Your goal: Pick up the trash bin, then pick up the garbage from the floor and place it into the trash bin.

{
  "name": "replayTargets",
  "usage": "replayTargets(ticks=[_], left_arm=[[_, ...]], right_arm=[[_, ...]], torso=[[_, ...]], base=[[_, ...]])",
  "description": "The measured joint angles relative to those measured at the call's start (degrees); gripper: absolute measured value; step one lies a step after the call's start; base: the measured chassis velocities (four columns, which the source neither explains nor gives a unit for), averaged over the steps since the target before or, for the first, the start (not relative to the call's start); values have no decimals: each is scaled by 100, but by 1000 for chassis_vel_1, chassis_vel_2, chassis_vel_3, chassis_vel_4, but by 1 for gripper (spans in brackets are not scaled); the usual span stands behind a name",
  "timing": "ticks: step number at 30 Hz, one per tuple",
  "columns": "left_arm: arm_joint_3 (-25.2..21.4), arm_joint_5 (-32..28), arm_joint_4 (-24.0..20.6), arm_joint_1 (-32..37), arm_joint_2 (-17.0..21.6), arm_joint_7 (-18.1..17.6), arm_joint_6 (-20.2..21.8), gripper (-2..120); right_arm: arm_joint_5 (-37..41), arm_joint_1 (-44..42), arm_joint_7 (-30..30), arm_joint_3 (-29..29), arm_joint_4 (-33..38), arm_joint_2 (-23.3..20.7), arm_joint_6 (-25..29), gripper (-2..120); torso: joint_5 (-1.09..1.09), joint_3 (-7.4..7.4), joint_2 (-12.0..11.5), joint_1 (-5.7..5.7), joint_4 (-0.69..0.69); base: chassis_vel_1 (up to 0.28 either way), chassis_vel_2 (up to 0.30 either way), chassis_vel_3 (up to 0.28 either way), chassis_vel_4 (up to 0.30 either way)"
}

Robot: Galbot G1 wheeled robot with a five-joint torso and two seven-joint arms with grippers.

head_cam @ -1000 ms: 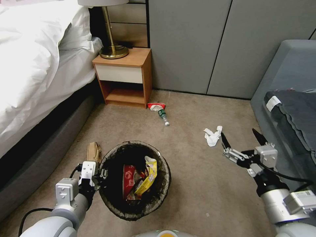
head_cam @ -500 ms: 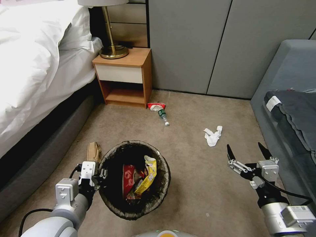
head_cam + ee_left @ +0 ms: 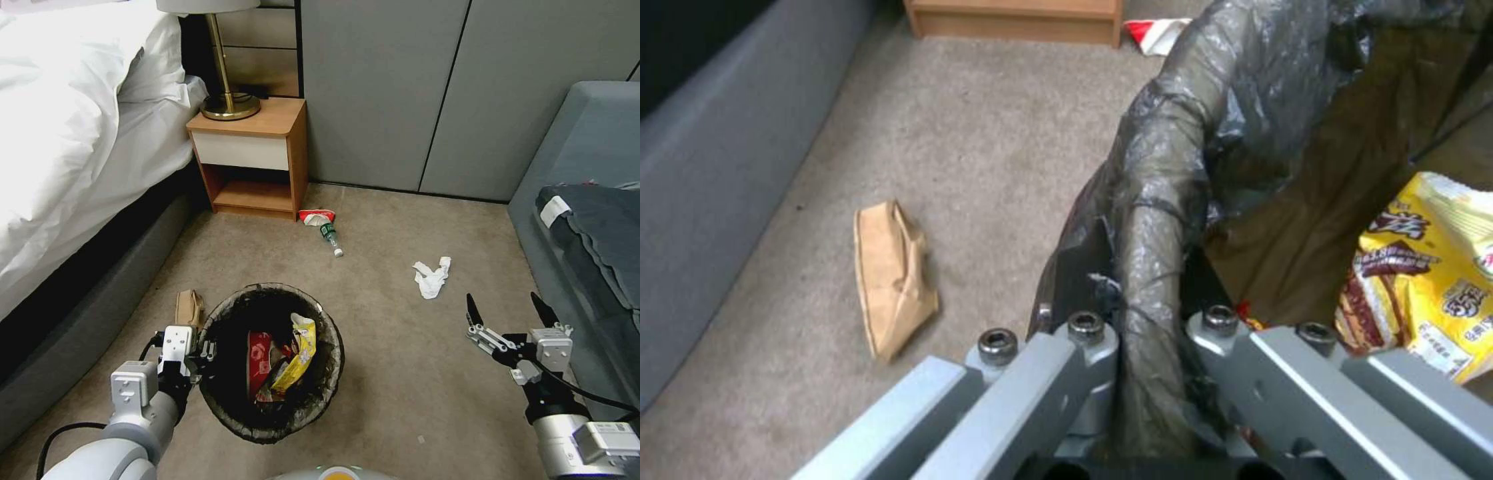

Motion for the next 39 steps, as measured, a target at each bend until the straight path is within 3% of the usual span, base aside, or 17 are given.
replayTargets(ticks=[39], left_arm=[[-5,-20,0,-42,16,56,-25,1]], right_arm=[[-163,-116,-6,-142,-201,222,233,100]], torso=[[0,0,0,0,-1]], base=[[-101,100,100,-99]])
